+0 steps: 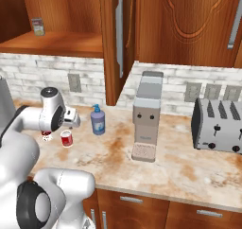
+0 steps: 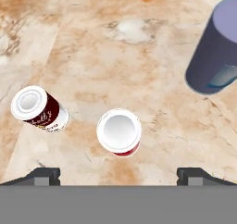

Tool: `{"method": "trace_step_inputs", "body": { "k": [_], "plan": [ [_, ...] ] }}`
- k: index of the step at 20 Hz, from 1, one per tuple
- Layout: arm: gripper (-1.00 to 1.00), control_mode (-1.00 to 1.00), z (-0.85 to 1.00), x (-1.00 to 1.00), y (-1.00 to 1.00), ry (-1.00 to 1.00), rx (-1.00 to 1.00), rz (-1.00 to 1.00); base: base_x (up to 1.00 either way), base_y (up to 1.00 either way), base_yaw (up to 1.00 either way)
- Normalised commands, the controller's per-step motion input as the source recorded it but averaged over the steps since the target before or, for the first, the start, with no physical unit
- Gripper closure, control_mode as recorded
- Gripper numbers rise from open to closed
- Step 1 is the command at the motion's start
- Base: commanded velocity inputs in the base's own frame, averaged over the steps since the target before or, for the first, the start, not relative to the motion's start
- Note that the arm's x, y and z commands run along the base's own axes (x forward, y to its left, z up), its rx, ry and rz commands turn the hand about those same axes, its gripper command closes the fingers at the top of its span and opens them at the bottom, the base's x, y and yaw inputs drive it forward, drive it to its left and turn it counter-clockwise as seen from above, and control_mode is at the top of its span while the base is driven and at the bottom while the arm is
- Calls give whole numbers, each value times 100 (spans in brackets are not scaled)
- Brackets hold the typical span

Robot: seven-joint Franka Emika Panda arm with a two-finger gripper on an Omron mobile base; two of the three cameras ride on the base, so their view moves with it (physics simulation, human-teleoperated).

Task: Pick the cans from the counter and place them in their designated side in the cabinet.

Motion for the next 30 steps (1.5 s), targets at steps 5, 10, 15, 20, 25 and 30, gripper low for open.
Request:
{"method": "trace_step_inputs", "body": {
  "k": [5,10,15,20,25,30],
  "plan": [
    [-100,-100,-17,8,0,1,0,0,0,0,0],
    [-100,-100,-16,7,1,2,0,0,0,0,0],
    [-100,-100,-16,7,2,2,0,0,0,0,0],
    [-100,-100,-15,6,4,2,0,0,0,0,0],
    [-100,-100,-16,6,3,2,0,0,0,0,0],
    [-100,-100,-17,7,5,3,0,0,0,0,0]
  ]
}}
